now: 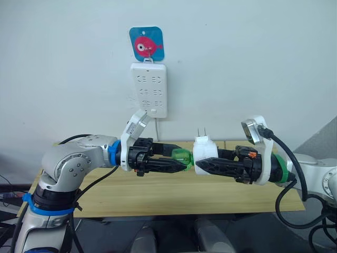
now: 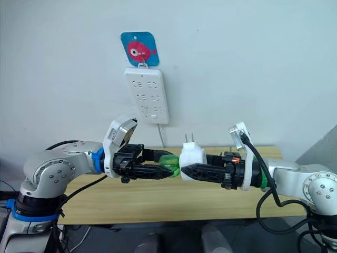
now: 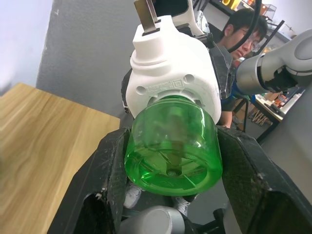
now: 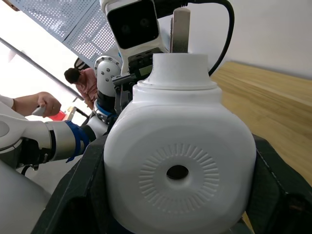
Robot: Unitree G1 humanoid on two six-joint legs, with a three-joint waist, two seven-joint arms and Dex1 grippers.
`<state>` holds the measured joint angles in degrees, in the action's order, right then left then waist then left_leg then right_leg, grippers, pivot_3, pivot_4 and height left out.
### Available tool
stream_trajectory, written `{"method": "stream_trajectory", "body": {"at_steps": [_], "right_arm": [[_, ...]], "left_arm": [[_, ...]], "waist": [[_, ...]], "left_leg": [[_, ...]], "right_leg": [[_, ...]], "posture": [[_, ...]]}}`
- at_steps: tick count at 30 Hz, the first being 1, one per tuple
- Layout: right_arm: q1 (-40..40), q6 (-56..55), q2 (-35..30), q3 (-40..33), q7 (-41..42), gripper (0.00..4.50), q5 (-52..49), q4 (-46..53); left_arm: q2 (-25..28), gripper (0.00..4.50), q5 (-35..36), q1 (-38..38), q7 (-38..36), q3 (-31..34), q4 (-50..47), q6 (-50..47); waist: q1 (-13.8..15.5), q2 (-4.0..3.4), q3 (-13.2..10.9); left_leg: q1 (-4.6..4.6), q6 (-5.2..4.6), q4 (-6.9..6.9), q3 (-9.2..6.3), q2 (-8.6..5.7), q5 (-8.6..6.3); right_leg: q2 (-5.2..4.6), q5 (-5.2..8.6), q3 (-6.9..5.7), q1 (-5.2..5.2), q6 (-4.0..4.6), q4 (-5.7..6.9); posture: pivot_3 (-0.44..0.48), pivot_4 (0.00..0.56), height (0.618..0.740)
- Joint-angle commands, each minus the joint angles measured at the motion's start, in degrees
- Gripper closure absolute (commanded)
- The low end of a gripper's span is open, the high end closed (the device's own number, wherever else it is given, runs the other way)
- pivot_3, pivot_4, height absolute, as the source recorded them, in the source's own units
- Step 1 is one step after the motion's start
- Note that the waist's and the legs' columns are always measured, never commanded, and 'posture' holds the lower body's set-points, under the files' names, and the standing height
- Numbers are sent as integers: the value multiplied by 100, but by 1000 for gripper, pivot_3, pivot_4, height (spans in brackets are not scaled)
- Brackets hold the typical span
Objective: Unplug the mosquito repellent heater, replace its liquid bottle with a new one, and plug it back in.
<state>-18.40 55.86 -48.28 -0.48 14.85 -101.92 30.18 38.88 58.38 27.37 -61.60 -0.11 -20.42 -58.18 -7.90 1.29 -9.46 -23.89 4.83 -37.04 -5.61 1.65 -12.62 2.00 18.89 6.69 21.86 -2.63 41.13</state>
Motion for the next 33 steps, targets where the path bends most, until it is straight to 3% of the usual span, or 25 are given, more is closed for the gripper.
{"method": "stream_trajectory", "body": {"at_steps": [1,4,8,9,21,27,30,33], "right_arm": [[-142,40,103,207,-17,1499,-39,217],[-187,105,74,260,-82,1499,-45,177],[-265,228,-20,306,-89,83,59,121],[-282,243,-39,317,-75,0,71,108],[-294,387,-319,165,299,0,175,275],[-5,348,-651,108,1043,0,1253,928],[424,58,-810,35,1566,620,2257,1225],[1055,-348,-875,-269,1982,1753,3016,1107]], "left_arm": [[-195,2128,51,146,28,-90,-259,180],[-261,2128,-44,164,34,-123,-252,228],[-318,2136,-213,156,1,-199,-234,347],[-327,2144,-249,156,-7,-219,-226,383],[-731,2145,-493,86,381,-126,84,822],[-946,2145,-599,148,646,-49,321,1032],[-984,2145,-701,124,627,-44,402,1153],[-888,2145,-677,123,458,-60,447,1110]], "waist": [[0,0,0],[0,0,0],[-1,0,3],[-1,0,3],[0,-4,7],[6,-5,13],[11,-6,17],[10,-5,24]], "left_leg": [[0,0,0,0,0,0],[0,0,0,-1,0,0],[0,0,0,-2,-1,0],[0,0,0,-2,-1,0],[1,0,0,-3,-1,0],[1,0,0,-7,0,0],[0,0,0,-7,-1,0],[1,0,0,-7,-1,0]], "right_leg": [[0,0,0,0,0,0],[0,0,0,0,0,0],[0,0,-1,-3,0,-1],[0,0,-1,-3,0,-1],[2,0,-1,-4,0,-2],[2,0,-5,-4,0,-2],[1,1,-5,-5,-1,-4],[1,1,-6,-6,-1,-6]], "posture": [[-114,87,711],[-118,90,711],[-118,90,711],[-119,89,711],[-123,88,711],[-130,85,711],[-138,84,711],[-143,84,711]]}}
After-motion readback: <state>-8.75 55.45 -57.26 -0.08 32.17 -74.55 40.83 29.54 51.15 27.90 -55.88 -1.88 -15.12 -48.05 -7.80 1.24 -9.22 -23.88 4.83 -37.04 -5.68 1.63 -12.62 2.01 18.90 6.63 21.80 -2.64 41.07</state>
